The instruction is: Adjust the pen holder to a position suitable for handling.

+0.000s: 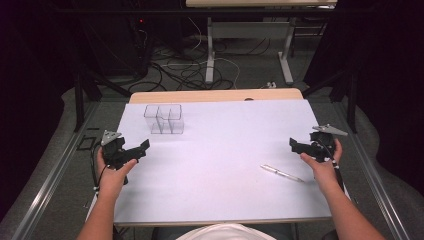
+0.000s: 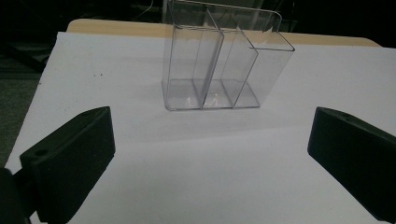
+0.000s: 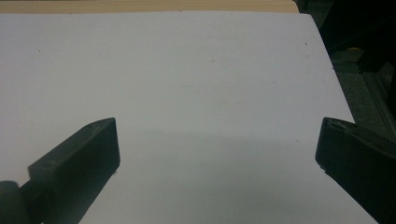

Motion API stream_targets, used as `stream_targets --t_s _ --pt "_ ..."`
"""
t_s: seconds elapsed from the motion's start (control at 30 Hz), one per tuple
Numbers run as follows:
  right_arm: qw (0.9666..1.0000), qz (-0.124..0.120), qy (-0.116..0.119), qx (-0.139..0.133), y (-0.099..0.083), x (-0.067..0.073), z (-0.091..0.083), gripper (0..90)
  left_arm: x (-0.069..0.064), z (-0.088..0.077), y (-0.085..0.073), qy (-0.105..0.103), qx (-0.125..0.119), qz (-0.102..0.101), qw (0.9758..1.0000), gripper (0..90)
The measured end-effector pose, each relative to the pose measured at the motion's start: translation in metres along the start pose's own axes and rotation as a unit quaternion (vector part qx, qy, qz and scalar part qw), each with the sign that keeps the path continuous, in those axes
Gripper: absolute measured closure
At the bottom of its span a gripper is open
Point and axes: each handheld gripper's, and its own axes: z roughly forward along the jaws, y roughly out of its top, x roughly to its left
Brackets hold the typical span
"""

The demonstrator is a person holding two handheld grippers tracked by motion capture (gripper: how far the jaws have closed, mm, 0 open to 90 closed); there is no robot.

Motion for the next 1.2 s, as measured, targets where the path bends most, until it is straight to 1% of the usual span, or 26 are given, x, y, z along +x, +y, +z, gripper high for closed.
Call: stream_targets --t_s 0.1,0.13,0.2,0.3,0.33,0.4,0.43,0.5,0.53,0.6,0.63,0.7,0.73,0.8,0.83,0.9,0.93,0.97,1.07,1.1,1.13,1.2 --pt "1.0000 -0.002 0.000 0.003 -0.002 -0.002 0.000 0.0 0.000 0.001 0.001 0.001 0.002 -0.001 1.0000 0.7" --pt "1.0000 -0.006 0.001 0.003 -0.002 -0.002 0.000 0.0 0.000 0.001 0.002 0.001 0.001 0.001 1.0000 1.1" --pt "1.0000 -0.007 0.000 0.003 -0.003 -0.002 0.000 0.0 -0.001 0.001 0.002 0.002 0.000 -0.001 1.0000 2.4" --pt "1.0000 -0.005 0.004 0.000 -0.002 -0.003 0.000 0.0 -0.003 0.001 0.003 0.014 0.007 -0.003 0.9999 4.6" --pt "1.0000 -0.005 0.004 0.000 -0.002 -0.003 0.001 0.0 -0.004 0.000 0.004 0.017 0.004 -0.006 0.9998 5.0" --pt "1.0000 -0.006 0.003 0.004 -0.003 -0.003 0.002 0.0 -0.006 0.000 0.005 0.018 0.004 -0.006 0.9998 5.8" --pt "1.0000 -0.006 0.003 0.004 -0.003 -0.003 0.002 0.0 -0.007 0.000 0.006 0.020 0.004 -0.005 0.9998 6.5" --pt "0.9999 -0.010 0.003 0.003 -0.003 -0.002 0.001 0.0 -0.011 0.000 0.010 0.021 0.004 0.005 0.9998 7.5" --pt "0.9999 -0.011 0.002 0.002 -0.003 -0.002 0.001 0.0 -0.014 0.000 0.013 0.029 0.007 0.010 0.9995 8.7" --pt "0.9999 -0.012 0.001 -0.002 -0.003 -0.001 -0.001 0.0 -0.015 0.001 0.016 0.033 0.007 0.009 0.9994 12.9" --pt "0.9999 -0.014 0.000 -0.004 -0.003 -0.001 -0.002 0.0 -0.016 0.002 0.018 0.036 0.009 0.006 0.9993 14.5" --pt "0.9999 -0.013 0.001 -0.004 -0.003 0.000 -0.002 0.0 -0.017 0.004 0.027 0.038 0.012 -0.001 0.9992 14.9" --pt "0.9999 -0.012 0.001 -0.002 -0.004 0.001 -0.002 0.0 -0.017 0.004 0.027 0.038 0.012 -0.001 0.9992 15.0" --pt "0.9999 -0.014 -0.001 -0.002 -0.004 0.001 -0.002 0.0 -0.017 0.005 0.034 0.035 0.013 -0.009 0.9992 15.0" --pt "0.9999 -0.017 0.000 0.001 -0.005 0.001 -0.001 0.0 -0.017 0.006 0.039 0.036 0.013 -0.005 0.9992 15.1" --pt "0.9999 -0.015 0.000 0.002 -0.005 0.002 -0.001 0.0 -0.017 0.006 0.046 0.038 0.015 -0.001 0.9992 15.2" --pt "0.9999 -0.013 0.000 0.003 -0.005 0.001 -0.001 0.1 -0.017 0.007 0.055 0.035 0.013 -0.001 0.9993 15.2" --pt "0.9999 -0.013 0.000 0.003 -0.005 0.001 -0.001 0.1 -0.017 0.007 0.055 0.035 0.013 -0.001 0.9993 15.8" --pt "0.9999 -0.012 -0.001 0.005 -0.006 0.001 -0.001 0.8 -0.018 0.008 0.068 0.028 0.010 -0.009 0.9995 16.4" --pt "0.9999 -0.012 -0.002 0.005 -0.006 0.001 -0.001 1.0 -0.019 0.009 0.077 0.027 0.005 -0.008 0.9996 16.7" --pt "0.9999 -0.012 -0.002 0.005 -0.006 0.001 -0.001 1.0 -0.019 0.009 0.077 0.027 0.005 -0.008 0.9996 17.2" --pt "0.9999 -0.012 -0.003 0.005 -0.006 0.001 -0.001 1.0 -0.020 0.010 0.085 0.026 0.001 -0.005 0.9997 17.3"
